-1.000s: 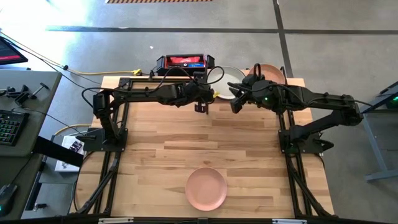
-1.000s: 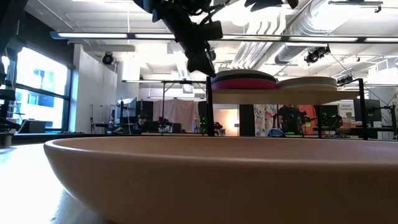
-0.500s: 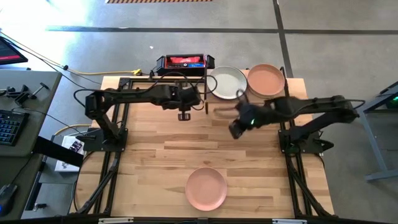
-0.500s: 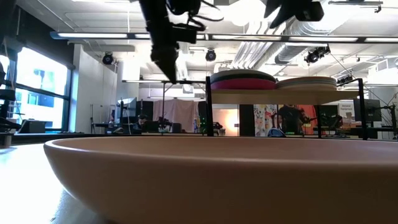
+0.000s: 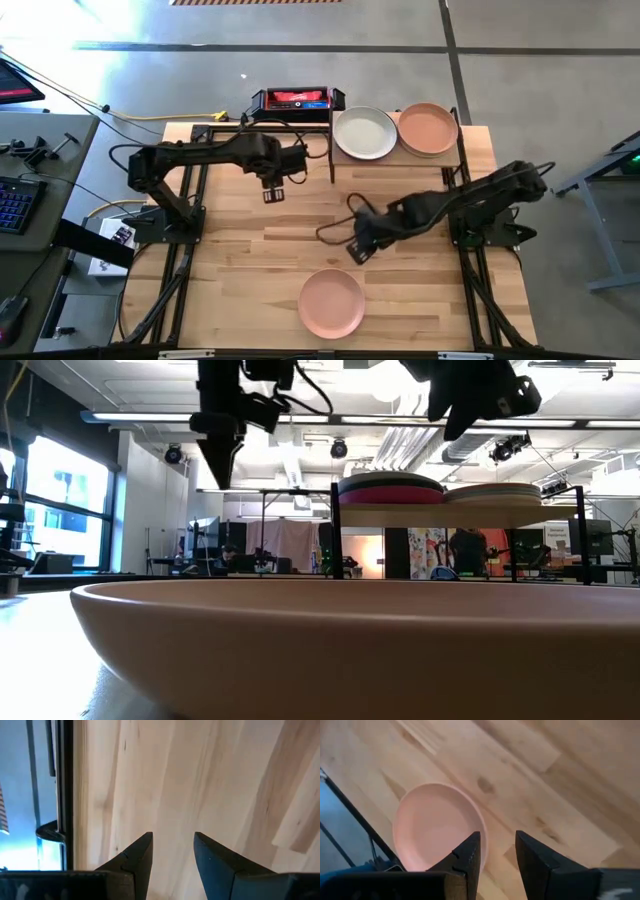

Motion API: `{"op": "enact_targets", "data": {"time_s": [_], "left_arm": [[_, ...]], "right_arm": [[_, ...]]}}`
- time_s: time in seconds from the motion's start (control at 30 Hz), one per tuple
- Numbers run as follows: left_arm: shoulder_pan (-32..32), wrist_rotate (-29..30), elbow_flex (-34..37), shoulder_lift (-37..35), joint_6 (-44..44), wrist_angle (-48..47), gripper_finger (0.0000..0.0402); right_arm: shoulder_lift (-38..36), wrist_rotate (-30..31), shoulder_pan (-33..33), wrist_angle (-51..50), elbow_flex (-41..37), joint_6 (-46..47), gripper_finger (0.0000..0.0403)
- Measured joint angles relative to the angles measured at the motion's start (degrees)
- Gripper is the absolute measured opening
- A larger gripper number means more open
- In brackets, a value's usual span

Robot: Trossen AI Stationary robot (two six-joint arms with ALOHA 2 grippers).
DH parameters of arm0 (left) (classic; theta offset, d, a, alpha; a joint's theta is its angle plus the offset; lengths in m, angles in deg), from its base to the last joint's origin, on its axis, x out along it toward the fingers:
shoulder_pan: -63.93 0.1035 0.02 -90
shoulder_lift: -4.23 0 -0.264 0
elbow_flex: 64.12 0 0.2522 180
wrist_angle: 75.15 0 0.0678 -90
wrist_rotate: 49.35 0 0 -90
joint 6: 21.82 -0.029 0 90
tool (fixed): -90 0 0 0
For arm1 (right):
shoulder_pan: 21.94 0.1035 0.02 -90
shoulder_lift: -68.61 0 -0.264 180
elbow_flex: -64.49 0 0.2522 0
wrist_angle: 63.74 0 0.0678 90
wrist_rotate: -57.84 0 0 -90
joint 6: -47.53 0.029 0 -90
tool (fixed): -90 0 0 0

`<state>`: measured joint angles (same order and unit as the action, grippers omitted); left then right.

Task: Place and stack plates onto a shelf
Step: Stack the light pink plate on top of the light gray plate

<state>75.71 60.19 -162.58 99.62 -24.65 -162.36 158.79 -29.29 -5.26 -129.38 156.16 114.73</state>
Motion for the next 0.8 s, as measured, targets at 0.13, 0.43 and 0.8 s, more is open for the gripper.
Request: {"op": "enact_targets", "data": {"time_s": [0.13,0.43,0.8], "left_arm": [[0.01,-1.18,1.53,-1.65,1.88,-2.05,0.0131],[-0.2,-4.06,11.84,-9.62,5.68,-1.64,0.0131],[-0.25,-4.46,20.12,-18.29,11.16,0.43,0.0131]], "right_arm": [[3.26,-0.51,2.26,3.66,-0.02,0.31,0.0103],[9.82,-3.87,5.9,8.29,-0.04,0.33,0.0103],[17.12,-3.88,8.08,8.45,-0.04,-0.66,0.0103]]}}
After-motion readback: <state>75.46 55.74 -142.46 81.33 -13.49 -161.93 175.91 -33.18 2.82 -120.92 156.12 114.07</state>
